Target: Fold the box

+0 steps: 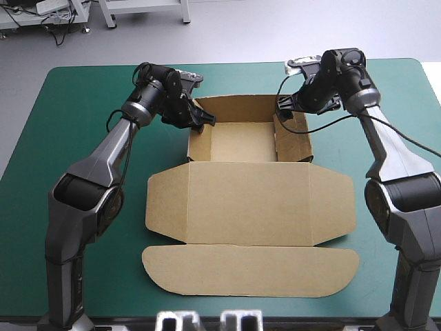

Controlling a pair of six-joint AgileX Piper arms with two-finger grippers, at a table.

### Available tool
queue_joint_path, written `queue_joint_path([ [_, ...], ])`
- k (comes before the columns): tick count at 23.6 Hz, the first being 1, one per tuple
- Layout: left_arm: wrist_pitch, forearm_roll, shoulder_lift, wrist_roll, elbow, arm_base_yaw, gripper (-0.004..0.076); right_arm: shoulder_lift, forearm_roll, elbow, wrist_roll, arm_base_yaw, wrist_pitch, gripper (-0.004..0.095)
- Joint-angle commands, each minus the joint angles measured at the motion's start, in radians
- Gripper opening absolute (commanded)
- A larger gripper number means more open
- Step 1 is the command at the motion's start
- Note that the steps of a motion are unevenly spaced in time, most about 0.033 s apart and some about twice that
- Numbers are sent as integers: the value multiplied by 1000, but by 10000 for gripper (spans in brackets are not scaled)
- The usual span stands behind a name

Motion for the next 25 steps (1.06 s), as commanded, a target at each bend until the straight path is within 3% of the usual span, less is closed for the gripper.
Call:
queue_joint_path([
  [1, 44, -14, -112, -11, -91, 3, 452, -103, -3, -45, -4, -9, 15, 900],
  [7, 44, 36, -264, 3, -135, 3, 425, -167, 0, -45, -4, -9, 15, 900],
  [9, 44, 46, -352, 48, -110, 3, 333, -174, 1, -45, -4, -9, 15, 900],
  [14, 44, 67, -575, 182, 72, 3, 9, -170, -2, -29, -24, -9, 15, 900],
  [20, 44, 178, -842, 175, 467, 3, -8, -135, 2, -14, -29, -9, 15, 900],
  [25, 42, 168, -966, 94, 732, 3, -8, -60, 53, -14, -47, -9, 15, 900],
])
